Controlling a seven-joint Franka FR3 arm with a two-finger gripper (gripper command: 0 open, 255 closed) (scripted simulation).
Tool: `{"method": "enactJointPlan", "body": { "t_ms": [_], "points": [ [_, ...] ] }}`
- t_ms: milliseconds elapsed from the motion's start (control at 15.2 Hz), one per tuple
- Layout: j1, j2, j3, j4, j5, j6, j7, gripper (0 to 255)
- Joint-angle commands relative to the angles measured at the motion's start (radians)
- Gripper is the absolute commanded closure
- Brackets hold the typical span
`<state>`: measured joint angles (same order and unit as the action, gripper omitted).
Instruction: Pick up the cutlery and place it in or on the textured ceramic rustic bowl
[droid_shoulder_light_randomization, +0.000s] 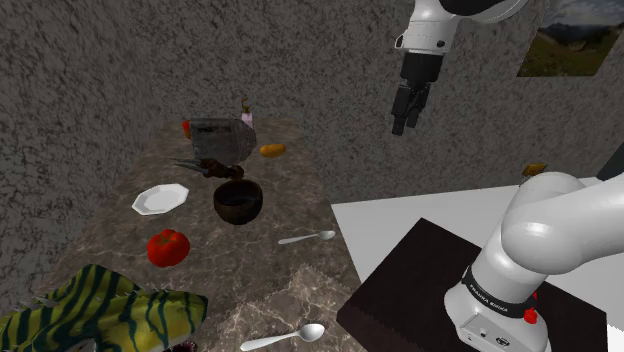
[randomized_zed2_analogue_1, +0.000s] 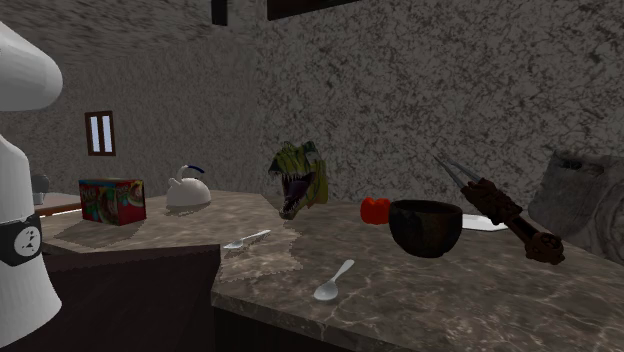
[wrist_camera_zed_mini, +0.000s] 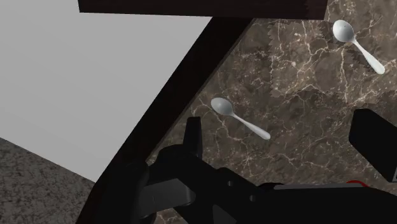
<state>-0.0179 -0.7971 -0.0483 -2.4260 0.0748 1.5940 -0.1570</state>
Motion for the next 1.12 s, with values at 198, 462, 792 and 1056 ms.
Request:
{"method": "enactJointPlan", "body": {
  "t_ms": [198,462,792,1056],
  "points": [
    [0.019,0.03,-0.012,-0.078,0.003,0.121,-0.056,0],
    [0.047,0.098,-0.028,-0.161,0.012,0.289,-0.133,0],
    [0.091,0.228,-0.05,-0.228,0.036,0.507,-0.237,0],
    [0.136,0.366,-0.071,-0.25,0.074,0.682,-0.331,0]
  ]
}}
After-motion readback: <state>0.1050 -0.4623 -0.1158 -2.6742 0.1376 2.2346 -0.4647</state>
